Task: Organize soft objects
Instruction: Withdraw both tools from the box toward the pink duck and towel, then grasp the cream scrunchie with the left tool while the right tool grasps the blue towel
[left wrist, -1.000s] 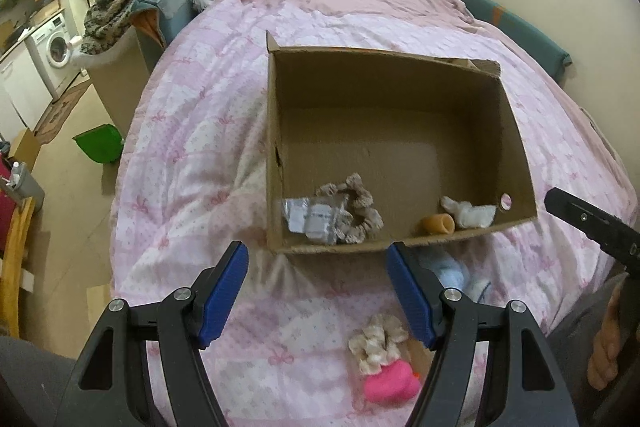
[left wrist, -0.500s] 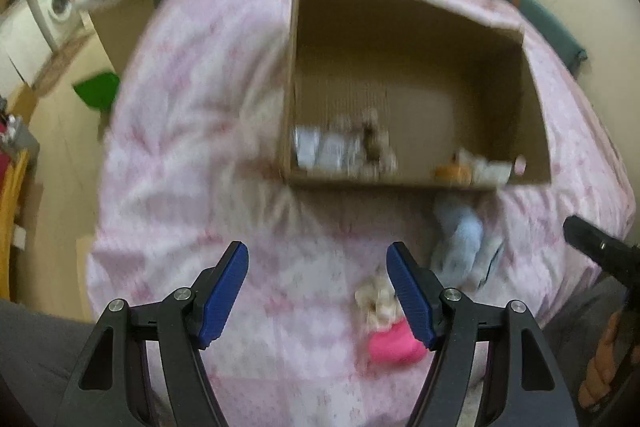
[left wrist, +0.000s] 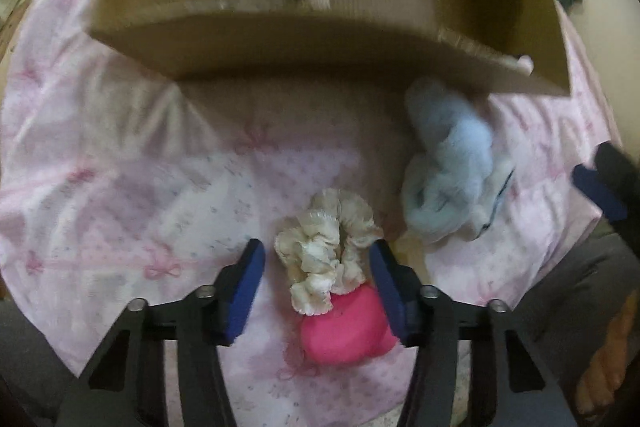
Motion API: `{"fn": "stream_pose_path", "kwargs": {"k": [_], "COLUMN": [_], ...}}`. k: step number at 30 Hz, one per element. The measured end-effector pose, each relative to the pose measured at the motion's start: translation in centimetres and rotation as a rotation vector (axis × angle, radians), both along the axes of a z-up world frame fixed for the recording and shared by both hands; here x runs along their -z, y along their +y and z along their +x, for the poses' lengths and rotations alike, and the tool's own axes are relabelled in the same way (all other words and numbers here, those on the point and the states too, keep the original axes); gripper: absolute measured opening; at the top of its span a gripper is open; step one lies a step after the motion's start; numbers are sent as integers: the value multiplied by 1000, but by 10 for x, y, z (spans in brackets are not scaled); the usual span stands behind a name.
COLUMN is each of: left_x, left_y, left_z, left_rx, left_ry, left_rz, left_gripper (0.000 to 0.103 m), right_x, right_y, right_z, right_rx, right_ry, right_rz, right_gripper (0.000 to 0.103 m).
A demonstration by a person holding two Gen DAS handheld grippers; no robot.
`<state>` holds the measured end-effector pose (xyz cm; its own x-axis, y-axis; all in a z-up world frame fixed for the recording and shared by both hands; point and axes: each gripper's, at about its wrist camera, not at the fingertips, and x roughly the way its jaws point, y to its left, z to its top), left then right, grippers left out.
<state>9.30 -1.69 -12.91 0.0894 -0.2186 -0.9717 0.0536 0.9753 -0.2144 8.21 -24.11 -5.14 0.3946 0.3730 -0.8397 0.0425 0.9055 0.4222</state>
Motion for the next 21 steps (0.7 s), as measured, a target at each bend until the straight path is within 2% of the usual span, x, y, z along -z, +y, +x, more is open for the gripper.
{"fn": "stream_pose_path", "kwargs": {"k": [2,3,4,5,7,11,16,21], "left_x": [6,7,6,6,6,-2,-40,-67], "left_y": [-2,-3,-3,-3,1,10,30,44], "left_z": [2,3,4,5,6,3,-7,-10], "left_rx": [10,11,10,11,0,-21,-75,-129], "left_ry": [5,0,-5,-7,1,-8,-109,-199], "left_rz": [16,15,8,-2,-22,-44,-78,-21], "left_gripper": [45,40,26,20,17,15,15,15], "right_x": [1,2,3,4,5,8,10,16], "right_y": [-2,-2,-2,-3,-2,-3,-5,0], "right_z": [1,1,1,2,4,6,6,6], "right_rx": [6,8,10,11,13,17,25,0], "right_ry": [5,8,12,16,21,31,41,78], "right_rz": [3,2,2,1,-3,0,21,82], "right_gripper": [78,78,78,78,78,78,78,78]}}
